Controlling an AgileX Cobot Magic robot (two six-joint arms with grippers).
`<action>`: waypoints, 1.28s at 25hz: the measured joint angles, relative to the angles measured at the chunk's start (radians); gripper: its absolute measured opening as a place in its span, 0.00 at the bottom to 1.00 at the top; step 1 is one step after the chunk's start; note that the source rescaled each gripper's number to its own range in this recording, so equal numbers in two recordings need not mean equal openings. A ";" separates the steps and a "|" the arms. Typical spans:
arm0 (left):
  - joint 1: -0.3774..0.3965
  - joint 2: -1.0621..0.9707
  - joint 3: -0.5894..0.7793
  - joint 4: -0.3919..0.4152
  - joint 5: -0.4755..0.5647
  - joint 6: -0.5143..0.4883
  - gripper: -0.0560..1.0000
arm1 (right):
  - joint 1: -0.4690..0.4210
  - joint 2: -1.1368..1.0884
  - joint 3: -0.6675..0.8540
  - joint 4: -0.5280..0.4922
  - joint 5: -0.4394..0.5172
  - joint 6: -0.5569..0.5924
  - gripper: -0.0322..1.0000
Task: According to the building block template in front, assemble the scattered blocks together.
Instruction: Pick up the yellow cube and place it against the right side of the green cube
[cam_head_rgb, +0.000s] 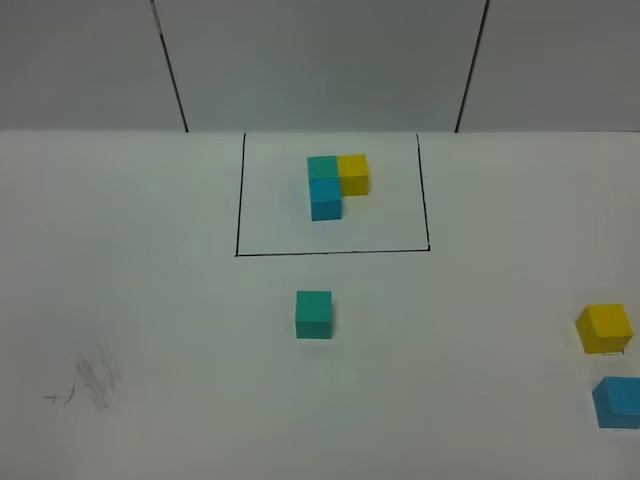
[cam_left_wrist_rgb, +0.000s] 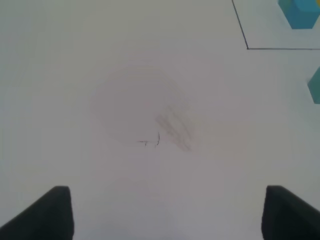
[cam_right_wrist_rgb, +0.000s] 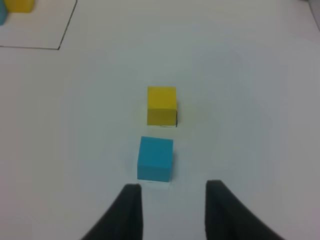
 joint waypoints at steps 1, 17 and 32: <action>0.000 0.000 0.000 0.000 0.000 0.000 0.67 | 0.000 0.000 0.000 0.000 0.000 0.000 0.03; 0.000 0.000 0.001 0.000 0.000 0.000 0.67 | 0.000 0.000 0.000 0.000 0.000 0.000 0.03; 0.000 0.000 0.001 0.000 0.000 0.000 0.67 | 0.000 0.000 0.000 -0.004 0.000 0.027 0.03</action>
